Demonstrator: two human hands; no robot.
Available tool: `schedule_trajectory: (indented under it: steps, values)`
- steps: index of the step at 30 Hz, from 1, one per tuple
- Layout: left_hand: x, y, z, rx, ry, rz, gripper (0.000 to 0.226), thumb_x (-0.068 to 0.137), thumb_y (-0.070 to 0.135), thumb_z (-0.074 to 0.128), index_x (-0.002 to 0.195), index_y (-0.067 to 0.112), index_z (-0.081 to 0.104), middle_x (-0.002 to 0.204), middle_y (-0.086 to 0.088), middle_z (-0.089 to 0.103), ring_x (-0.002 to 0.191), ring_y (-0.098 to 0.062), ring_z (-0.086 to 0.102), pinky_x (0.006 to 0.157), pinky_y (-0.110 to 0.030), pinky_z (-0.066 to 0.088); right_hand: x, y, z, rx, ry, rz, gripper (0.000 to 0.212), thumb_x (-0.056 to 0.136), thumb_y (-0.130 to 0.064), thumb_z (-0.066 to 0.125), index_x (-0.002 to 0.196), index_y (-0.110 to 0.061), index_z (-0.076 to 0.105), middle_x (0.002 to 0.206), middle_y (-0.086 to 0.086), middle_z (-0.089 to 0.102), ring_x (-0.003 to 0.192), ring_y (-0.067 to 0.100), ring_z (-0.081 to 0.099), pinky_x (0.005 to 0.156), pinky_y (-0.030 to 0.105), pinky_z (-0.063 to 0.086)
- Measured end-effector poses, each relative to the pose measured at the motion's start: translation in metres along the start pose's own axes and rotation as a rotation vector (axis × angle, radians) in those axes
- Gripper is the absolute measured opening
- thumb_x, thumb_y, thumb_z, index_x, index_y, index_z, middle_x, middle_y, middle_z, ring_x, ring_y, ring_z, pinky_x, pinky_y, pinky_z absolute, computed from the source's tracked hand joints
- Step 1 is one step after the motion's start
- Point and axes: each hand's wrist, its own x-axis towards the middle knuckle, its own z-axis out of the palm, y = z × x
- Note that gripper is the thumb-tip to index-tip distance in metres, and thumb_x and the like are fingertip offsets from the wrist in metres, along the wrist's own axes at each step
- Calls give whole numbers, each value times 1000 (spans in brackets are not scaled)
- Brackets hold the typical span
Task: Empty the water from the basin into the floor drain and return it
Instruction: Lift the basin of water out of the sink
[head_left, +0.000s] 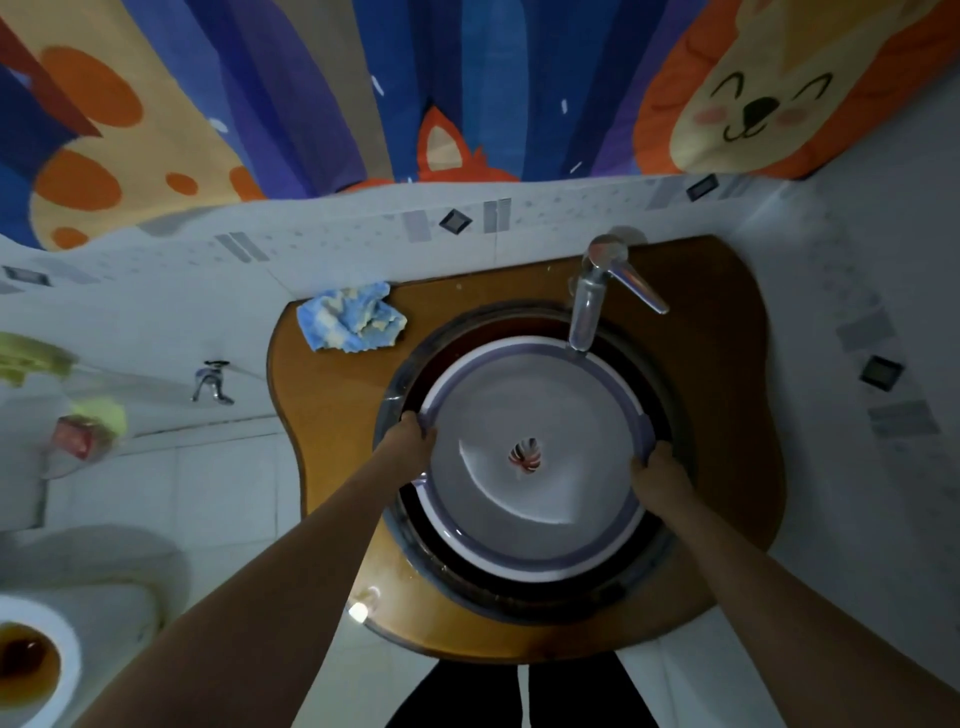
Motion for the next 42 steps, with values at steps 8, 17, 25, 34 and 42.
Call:
schedule_trajectory:
  steps: [8,17,25,34,42]
  values:
    - [-4,2,-4,-3,-34,-3,36,102,28,41,119,-4,46,108,-28,59,97,-40,59,73,-40,43,-4,1,-4,11,-13,-29,46,102,-21,35,143,-4,24,134,23,49,116,38,53,90,39,45]
    - [-19,-1,-9,26,1,40,20,101,26,45,92,9,41,71,-1,42,80,-27,50,69,-32,37,-11,6,-12,50,-53,-87,43,101,-25,40,140,-9,33,128,17,54,105,29,55,85,35,47]
    - [-38,-7,-8,10,15,5,22,100,26,47,84,11,42,69,-1,44,76,-24,48,69,-30,36,-20,2,-25,-91,-51,-146,37,99,-28,41,132,-9,41,119,17,59,104,32,59,91,45,51]
    - [-72,-12,-2,-115,60,-27,16,97,26,51,92,10,51,81,-9,57,79,-26,56,73,-34,45,-28,2,-43,-85,-86,-225,29,99,-26,44,122,-8,46,102,8,58,85,18,55,64,27,45]
    - [-108,-13,6,-169,87,-30,19,96,29,52,94,10,55,80,-8,60,73,-22,56,72,-36,48,-37,7,-57,-158,-109,-281,33,99,-26,44,127,-8,44,115,11,58,93,19,54,72,29,45]
